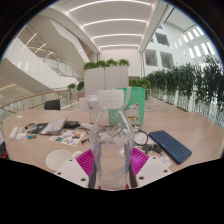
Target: Pour water
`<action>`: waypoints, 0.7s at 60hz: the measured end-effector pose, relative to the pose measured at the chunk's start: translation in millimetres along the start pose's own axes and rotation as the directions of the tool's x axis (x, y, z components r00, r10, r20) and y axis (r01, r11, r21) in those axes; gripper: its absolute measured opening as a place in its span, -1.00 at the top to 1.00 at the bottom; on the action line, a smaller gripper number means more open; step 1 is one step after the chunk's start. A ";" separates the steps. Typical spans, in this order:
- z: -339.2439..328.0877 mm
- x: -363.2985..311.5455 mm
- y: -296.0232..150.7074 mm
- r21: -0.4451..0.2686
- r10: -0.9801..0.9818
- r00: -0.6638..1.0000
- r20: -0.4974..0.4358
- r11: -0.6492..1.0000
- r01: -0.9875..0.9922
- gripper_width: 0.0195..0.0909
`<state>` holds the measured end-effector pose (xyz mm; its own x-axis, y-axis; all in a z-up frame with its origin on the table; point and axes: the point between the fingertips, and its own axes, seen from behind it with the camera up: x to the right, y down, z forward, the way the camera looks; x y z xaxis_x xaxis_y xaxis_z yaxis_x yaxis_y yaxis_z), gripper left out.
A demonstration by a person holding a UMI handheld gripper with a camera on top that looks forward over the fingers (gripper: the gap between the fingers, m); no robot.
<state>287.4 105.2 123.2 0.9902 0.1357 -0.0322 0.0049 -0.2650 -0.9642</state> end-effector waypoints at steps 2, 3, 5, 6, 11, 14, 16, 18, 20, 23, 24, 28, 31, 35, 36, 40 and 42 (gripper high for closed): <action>-0.1 2.4 8.1 -0.009 -0.014 1.000 0.018 1.000 0.014 0.22; 0.0 2.5 9.4 -0.012 -0.018 1.000 0.024 1.000 0.018 0.22; -0.4 4.0 14.9 -0.019 -0.025 0.999 0.033 0.999 0.026 0.22; 3.5 9.7 42.3 -0.012 -0.011 0.999 0.039 1.000 0.012 0.22; 7.6 7.7 57.0 -0.029 0.006 0.997 0.083 1.000 -0.004 0.20; 3.9 4.5 58.2 -0.008 0.000 0.995 0.096 1.000 0.001 0.20; 1.7 2.6 58.6 -0.006 -0.012 0.994 0.105 1.000 0.012 0.20; 1.0 1.7 58.7 -0.005 -0.015 0.994 0.108 1.000 0.015 0.20; 3.9 3.8 57.5 -0.005 -0.009 0.994 0.109 1.000 0.009 0.16; 3.6 2.8 59.4 -0.014 -0.014 0.994 0.109 1.000 0.016 0.09; 3.4 2.9 61.0 -0.023 -0.019 0.994 0.108 1.000 0.022 0.05; 0.9 5.7 76.2 -0.115 -0.023 0.995 0.100 0.993 0.035 -0.16; -6.6 -2.2 82.8 -0.163 -0.012 0.992 0.127 0.986 0.032 -0.54; -26.7 -5.1 86.2 -0.200 -0.004 0.991 0.135 0.979 0.032 -0.83; -26.5 -7.1 86.4 -0.205 -0.007 0.991 0.134 0.978 0.034 -0.80; -48.6 -4.3 82.9 -0.209 -0.028 0.994 0.106 0.977 0.050 -0.80; -61.4 -3.5 80.7 -0.214 -0.037 0.995 0.088 0.975 0.055 -0.80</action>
<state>292.9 24.8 61.6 0.9731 0.2294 -0.0196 0.0895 -0.4555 -0.8857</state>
